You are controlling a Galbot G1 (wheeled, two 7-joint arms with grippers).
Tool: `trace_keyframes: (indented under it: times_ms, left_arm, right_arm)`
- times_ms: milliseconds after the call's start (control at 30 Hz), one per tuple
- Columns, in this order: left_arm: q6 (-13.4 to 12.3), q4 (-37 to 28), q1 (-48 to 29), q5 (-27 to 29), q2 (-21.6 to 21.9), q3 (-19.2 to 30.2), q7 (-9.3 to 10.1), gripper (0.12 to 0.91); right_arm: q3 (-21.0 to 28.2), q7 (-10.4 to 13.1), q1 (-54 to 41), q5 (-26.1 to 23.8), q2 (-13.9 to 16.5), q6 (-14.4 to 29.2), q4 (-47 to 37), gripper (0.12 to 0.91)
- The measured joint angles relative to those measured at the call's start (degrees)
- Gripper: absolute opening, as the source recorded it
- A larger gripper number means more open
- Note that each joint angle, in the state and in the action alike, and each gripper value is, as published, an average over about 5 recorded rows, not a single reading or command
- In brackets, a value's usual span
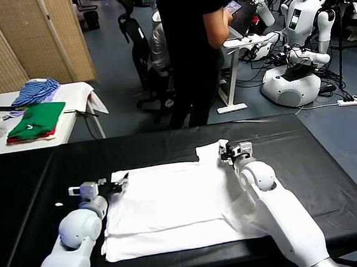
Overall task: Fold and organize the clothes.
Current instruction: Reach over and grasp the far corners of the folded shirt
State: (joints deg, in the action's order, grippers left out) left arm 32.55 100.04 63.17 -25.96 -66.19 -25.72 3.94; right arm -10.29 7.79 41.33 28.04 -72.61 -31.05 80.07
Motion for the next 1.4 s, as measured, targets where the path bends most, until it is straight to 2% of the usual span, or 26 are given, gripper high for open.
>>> trace_keyframes:
  times_ms: [100,200,567,667,1000,1400]
  left_arm:
    - [0.02,-0.08,-0.05,0.0,0.02,0.0,0.02,0.281]
    - [0.16,-0.08,-0.05,0.0,-0.02,0.0,0.06,0.21]
    - [0.65,-0.04,0.04,-0.41,0.17,-0.43,0.98,0.166]
    - [0.68,0.2,0.15,-0.58,0.2,-0.57,1.01,0.145]
    - [0.52,2.2,1.19,-1.82,0.3,-1.78,1.06,0.146]
    - [1.09,7.66,4.65,-5.59,1.64,-5.11,1.8,0.146]
  right_arm:
    - [0.0,0.04,0.06,-0.02,0.03,-0.03,0.1,0.272]
    - [-0.01,0.1,0.1,-0.04,0.03,-0.05,0.21,0.259]
    - [-0.2,0.34,0.38,-0.2,0.05,-0.12,0.79,0.159]
    - [-0.52,0.55,0.46,-0.19,0.06,-0.14,1.14,0.151]
    - [-1.96,1.05,2.18,0.8,1.18,0.8,4.92,0.142]
    - [-5.24,1.62,8.47,2.11,3.04,0.46,15.34,0.142]
